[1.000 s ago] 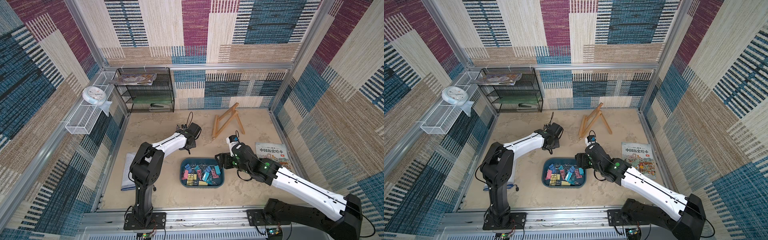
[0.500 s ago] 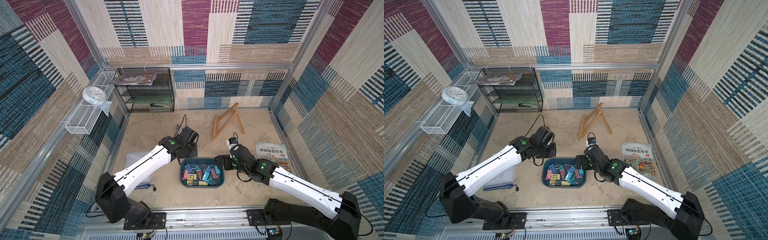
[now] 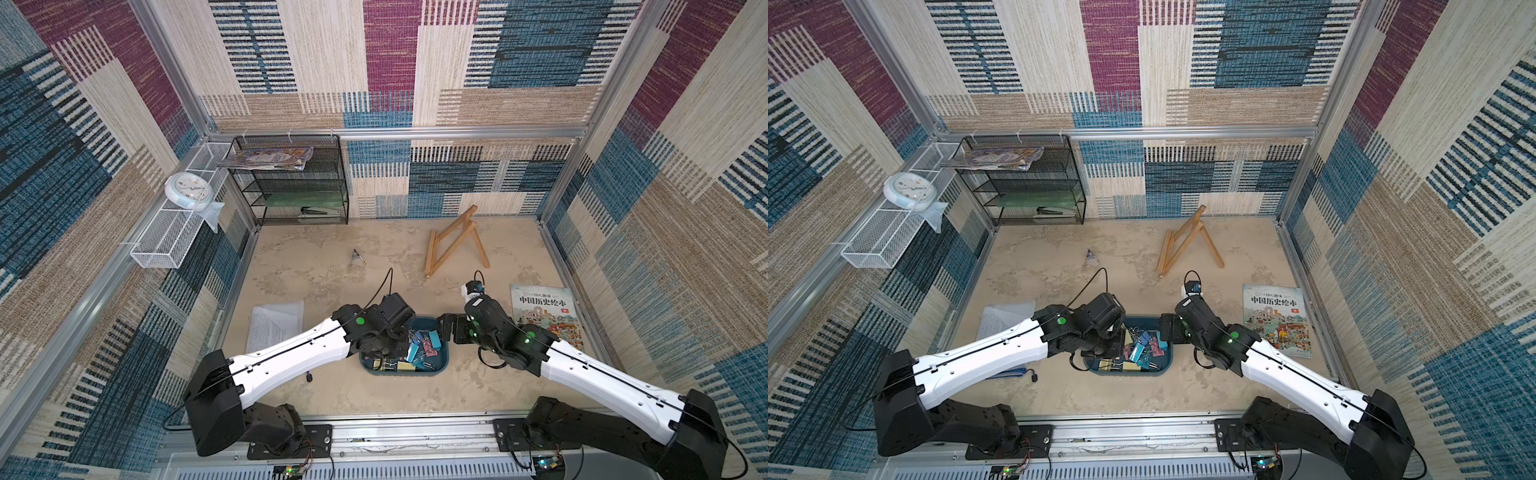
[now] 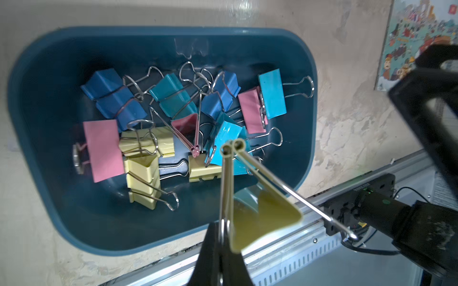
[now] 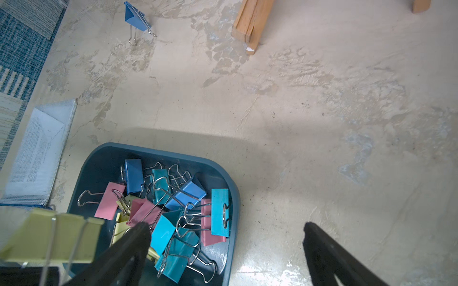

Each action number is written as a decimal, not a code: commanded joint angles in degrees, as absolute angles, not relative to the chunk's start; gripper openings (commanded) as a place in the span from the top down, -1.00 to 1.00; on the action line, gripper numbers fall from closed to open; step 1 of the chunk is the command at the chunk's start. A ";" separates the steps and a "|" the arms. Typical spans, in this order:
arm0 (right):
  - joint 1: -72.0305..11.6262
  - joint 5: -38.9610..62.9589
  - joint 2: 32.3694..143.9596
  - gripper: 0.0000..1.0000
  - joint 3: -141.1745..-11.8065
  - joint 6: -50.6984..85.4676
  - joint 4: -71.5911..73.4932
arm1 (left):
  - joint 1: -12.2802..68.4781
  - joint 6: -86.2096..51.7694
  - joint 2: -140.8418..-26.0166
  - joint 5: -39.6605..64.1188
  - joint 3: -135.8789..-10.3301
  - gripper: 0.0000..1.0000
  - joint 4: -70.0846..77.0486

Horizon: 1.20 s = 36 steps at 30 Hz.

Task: Put the binder clips in the storage box
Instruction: Place the binder clip in the storage box, then pick up the binder clip at the center of the board.

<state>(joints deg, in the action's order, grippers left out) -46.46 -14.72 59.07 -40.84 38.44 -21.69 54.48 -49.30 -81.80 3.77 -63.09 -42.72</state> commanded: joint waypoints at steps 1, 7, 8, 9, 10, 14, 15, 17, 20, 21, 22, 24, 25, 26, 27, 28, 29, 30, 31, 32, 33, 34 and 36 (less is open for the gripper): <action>-46.32 -14.73 58.42 -1.00 -40.81 39.28 -21.30 | 55.32 -51.14 -85.29 4.94 -63.35 1.00 -37.90; -46.14 -14.87 56.89 -1.00 -40.39 39.78 -21.96 | 55.90 -51.98 -92.12 3.15 -63.64 1.00 -32.53; -46.14 -15.01 56.71 -1.00 -40.38 39.73 -22.21 | 55.86 -51.89 -92.89 3.25 -63.55 1.00 -31.59; -46.15 -15.03 56.57 -1.00 -40.35 39.76 -22.48 | 55.85 -51.91 -93.62 3.25 -63.33 0.97 -30.71; -46.07 -15.12 56.36 -1.00 -40.42 39.80 -22.75 | 55.88 -52.09 -94.27 3.25 -63.07 0.94 -29.89; -46.10 -15.29 55.48 -1.00 -40.59 39.78 -23.38 | 55.92 -52.21 -96.08 2.75 -62.85 0.78 -29.43; -46.03 -15.33 55.38 -1.00 -40.61 39.72 -23.45 | 55.90 -52.24 -95.93 2.73 -62.69 0.73 -29.28; -46.05 -15.33 55.20 -1.00 -41.07 39.78 -23.49 | 55.86 -52.23 -94.77 2.41 -62.17 0.58 -28.91; -46.05 -14.99 55.50 -1.00 -42.62 39.23 -23.72 | 55.90 -51.56 -91.42 1.14 -61.72 0.33 -29.42; -46.05 -14.98 55.69 -1.00 -43.39 39.04 -23.69 | 55.92 -51.37 -90.26 0.56 -61.70 0.25 -29.83; -46.05 -15.11 56.11 -1.00 -44.28 38.56 -23.66 | 55.90 -51.09 -88.66 -0.16 -61.78 0.16 -30.48; -46.01 -15.27 57.04 -1.00 -45.91 37.62 -23.26 | 55.90 -50.48 -85.34 -1.85 -61.87 0.04 -31.81; -46.05 -15.21 57.72 -1.00 -46.73 36.99 -22.76 | 55.89 -50.10 -83.29 -3.00 -61.87 -0.02 -32.63; -46.03 -15.02 58.64 -1.00 -47.75 36.20 -21.99 | 55.85 -49.71 -81.12 -4.38 -61.87 -0.05 -33.57; -46.10 -14.67 59.59 -1.00 -48.71 35.39 -21.29 | 55.87 -49.29 -79.10 -5.90 -61.86 -0.06 -34.54; -46.05 -14.15 60.97 -1.00 -50.07 34.41 -20.37 | 55.90 -49.09 -76.42 -8.18 -61.67 -0.08 -35.72; -46.05 -13.28 62.59 -1.00 -51.48 33.41 -19.30 | 55.88 -48.91 -73.47 -10.59 -61.25 -0.09 -36.82; -46.10 -12.59 64.20 -1.00 -52.84 32.39 -18.36 | 55.85 -48.87 -70.94 -12.94 -60.80 -0.11 -37.84; -46.06 -11.85 66.30 -1.00 -54.50 31.35 -17.28 | 55.85 -48.87 -67.84 -15.70 -60.20 -0.12 -39.10; -46.05 -11.23 68.72 -1.00 -56.40 30.23 -16.38 | 55.79 -48.91 -64.60 -18.52 -59.59 -0.13 -40.44; -46.05 -10.67 70.88 -1.00 -58.09 29.33 -15.62 | 55.78 -48.86 -61.83 -20.82 -58.98 -0.14 -41.57; -46.06 -10.05 73.77 -1.00 -60.11 28.27 -14.59 | 55.67 -48.95 -58.63 -23.40 -58.19 -0.16 -42.98; -46.01 -9.08 79.38 -0.99 -63.65 26.74 -12.59 | 55.64 -49.52 -52.83 -27.74 -56.78 -0.21 -45.60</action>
<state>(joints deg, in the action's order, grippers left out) -46.02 -11.25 75.02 -60.86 30.61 -17.19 55.72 -49.54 -57.71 -17.58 -57.93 -39.62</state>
